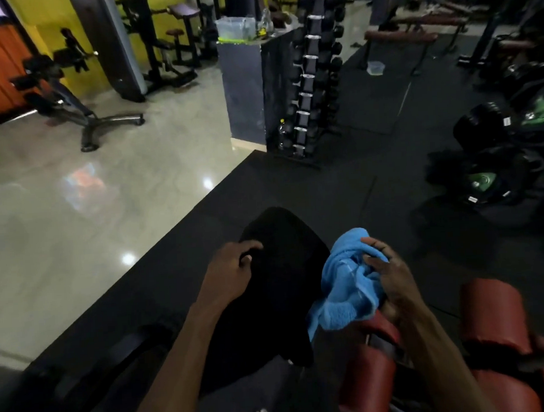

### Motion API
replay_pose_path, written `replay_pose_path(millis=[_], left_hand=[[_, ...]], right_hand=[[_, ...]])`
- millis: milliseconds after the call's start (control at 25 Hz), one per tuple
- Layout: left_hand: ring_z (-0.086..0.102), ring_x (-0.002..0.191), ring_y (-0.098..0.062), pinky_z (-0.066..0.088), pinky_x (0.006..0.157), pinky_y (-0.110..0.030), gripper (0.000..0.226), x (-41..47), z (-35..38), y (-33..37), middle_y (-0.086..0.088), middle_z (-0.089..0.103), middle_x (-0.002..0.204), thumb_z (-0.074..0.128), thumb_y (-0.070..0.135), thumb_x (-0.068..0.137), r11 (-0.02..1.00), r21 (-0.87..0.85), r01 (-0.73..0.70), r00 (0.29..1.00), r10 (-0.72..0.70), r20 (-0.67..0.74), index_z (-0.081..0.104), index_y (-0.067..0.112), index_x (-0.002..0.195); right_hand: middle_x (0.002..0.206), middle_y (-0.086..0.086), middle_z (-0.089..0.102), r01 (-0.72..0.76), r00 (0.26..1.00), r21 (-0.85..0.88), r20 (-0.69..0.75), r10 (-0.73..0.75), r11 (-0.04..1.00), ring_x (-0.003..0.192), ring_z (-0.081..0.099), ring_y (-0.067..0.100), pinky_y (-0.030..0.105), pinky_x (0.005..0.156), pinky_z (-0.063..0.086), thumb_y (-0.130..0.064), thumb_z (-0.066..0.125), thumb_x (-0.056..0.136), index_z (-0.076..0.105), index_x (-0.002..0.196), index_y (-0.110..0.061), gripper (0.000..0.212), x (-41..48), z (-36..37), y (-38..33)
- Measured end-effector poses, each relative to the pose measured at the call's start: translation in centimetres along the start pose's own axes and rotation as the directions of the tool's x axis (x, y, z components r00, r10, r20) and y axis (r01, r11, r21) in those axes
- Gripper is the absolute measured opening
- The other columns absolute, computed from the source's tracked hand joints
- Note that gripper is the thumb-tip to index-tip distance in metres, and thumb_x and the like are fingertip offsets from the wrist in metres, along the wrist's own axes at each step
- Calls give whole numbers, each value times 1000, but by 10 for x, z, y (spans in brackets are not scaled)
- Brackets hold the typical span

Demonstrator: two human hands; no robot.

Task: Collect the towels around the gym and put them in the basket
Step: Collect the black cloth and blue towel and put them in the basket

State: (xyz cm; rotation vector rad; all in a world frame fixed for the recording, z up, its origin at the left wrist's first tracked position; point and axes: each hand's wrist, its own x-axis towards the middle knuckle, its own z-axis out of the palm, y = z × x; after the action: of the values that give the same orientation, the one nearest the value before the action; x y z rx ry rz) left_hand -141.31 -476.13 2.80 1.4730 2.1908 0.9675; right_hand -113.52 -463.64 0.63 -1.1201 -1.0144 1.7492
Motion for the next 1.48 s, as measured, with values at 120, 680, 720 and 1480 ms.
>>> replay_pose_path(millis=[120, 680, 720, 1480], left_hand=[[61, 101, -21, 37, 80, -20, 30, 78, 0, 0, -2, 62, 101, 54, 8, 94, 1000, 22, -1, 999, 0, 45, 76, 26, 105], [60, 104, -22, 44, 94, -32, 23, 470, 121, 63, -1, 63, 103, 64, 15, 89, 993, -28, -118, 979, 122, 161, 76, 25, 105], [59, 98, -16, 44, 91, -30, 23, 498, 132, 72, 5, 60, 99, 63, 14, 89, 992, -69, -107, 981, 117, 152, 75, 27, 104], [63, 107, -12, 49, 97, -36, 38, 1037, 354, 216, 6, 69, 113, 43, 44, 79, 844, -530, 84, 962, 71, 265, 79, 38, 90]], right_hand=[[118, 22, 70, -34, 999, 14, 12, 33, 999, 93, 74, 28, 41, 77, 61, -22, 68, 88, 69, 122, -13, 36, 54, 22, -16], [113, 23, 74, 35, 987, 286, -160, 12, 958, 108, 71, 35, 44, 88, 59, -61, 74, 79, 77, 107, -9, 59, 361, -12, -131], [114, 23, 73, 47, 984, 318, -176, 10, 947, 107, 72, 36, 45, 87, 60, -61, 68, 85, 75, 110, -10, 58, 386, -19, -145], [120, 22, 72, 65, 960, 308, -279, 25, 949, 113, 70, 33, 43, 98, 54, -36, 57, 81, 76, 112, -2, 49, 887, -130, -352]])
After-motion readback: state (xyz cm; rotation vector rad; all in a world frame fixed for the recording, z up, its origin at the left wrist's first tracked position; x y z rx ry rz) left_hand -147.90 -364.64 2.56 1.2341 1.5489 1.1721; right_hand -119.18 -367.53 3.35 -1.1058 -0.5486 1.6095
